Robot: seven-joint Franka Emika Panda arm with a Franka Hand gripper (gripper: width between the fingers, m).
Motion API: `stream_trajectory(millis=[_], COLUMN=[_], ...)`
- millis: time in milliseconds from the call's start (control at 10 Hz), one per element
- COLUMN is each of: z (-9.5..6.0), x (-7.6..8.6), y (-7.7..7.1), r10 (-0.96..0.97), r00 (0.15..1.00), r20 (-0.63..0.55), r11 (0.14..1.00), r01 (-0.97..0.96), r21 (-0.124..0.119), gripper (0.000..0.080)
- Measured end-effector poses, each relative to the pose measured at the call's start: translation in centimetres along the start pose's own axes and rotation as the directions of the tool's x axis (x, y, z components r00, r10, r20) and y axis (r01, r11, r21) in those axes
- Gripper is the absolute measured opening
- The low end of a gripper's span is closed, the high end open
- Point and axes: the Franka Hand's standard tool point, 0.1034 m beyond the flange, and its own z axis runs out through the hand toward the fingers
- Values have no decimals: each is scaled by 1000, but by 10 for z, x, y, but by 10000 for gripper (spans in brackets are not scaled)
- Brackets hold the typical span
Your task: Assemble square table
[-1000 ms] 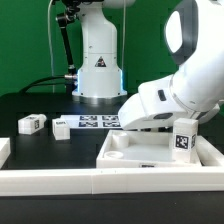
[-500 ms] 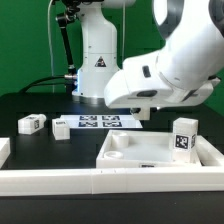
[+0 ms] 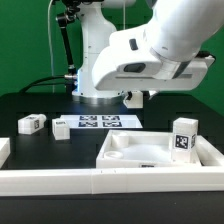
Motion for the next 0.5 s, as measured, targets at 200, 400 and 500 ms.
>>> stream_trajectory(millis=[200,400,500], z=[-14,-39,-46], x=[-5,-5,-7], y=[16,39,46], r10=[-18,-39,-39], r00=[991,962,942], r20=[-134,-272,-332], r11=[1000,999,999], r01=[19,38,35], r21=[2,-11,-17], gripper=[288,288,288])
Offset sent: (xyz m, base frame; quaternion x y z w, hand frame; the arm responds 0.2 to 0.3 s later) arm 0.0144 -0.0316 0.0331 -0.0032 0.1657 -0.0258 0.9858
